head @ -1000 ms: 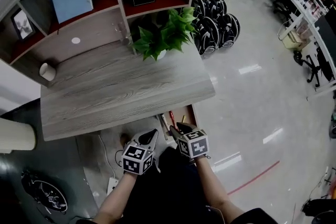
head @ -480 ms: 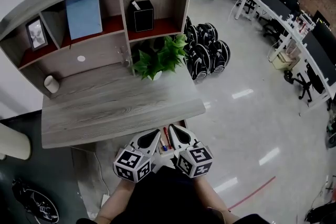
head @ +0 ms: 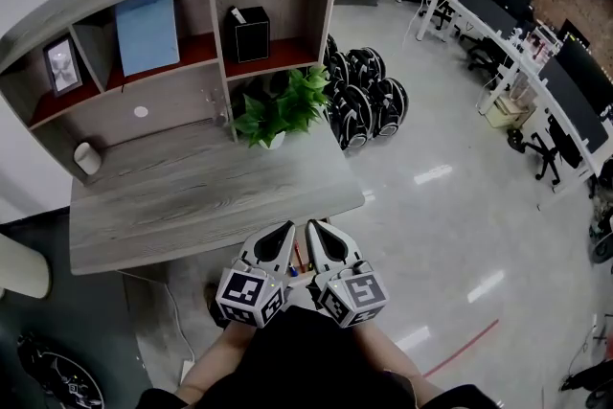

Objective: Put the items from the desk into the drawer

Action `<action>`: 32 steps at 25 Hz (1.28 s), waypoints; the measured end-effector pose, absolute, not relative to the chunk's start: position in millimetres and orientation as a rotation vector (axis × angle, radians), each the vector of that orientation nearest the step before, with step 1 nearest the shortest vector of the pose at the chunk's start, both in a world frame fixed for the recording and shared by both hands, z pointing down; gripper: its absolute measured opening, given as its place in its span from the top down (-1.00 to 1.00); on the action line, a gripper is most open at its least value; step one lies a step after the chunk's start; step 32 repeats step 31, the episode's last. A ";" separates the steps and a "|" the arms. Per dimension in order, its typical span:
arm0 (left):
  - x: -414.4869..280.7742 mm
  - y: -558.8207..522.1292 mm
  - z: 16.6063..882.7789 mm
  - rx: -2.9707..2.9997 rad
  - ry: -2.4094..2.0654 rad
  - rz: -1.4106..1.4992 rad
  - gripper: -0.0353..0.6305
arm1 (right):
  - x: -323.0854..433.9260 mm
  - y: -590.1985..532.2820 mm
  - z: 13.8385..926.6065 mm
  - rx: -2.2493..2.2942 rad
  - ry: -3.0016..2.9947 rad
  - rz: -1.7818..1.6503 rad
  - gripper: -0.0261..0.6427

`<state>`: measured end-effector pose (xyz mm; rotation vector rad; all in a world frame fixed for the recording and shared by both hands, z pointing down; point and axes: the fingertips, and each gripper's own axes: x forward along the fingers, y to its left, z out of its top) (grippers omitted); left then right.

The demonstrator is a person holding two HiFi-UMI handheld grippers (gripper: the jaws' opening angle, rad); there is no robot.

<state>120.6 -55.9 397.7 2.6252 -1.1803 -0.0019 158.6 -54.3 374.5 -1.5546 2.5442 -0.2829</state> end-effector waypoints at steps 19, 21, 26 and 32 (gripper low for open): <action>147.5 -37.8 420.6 2.624 -1.100 0.087 0.85 | 200.6 -39.3 396.5 -1.667 2.447 -0.371 0.91; 152.0 -35.9 422.3 2.631 -1.081 0.093 0.85 | 207.5 -37.2 397.9 -1.690 2.424 -0.377 0.91; 157.3 -29.2 431.3 2.621 -1.043 0.112 0.85 | 213.2 -32.5 403.3 -1.729 2.417 -0.383 0.91; 157.0 -25.9 432.2 2.610 -1.038 0.101 0.85 | 208.8 -29.0 404.7 -1.724 2.434 -0.385 0.91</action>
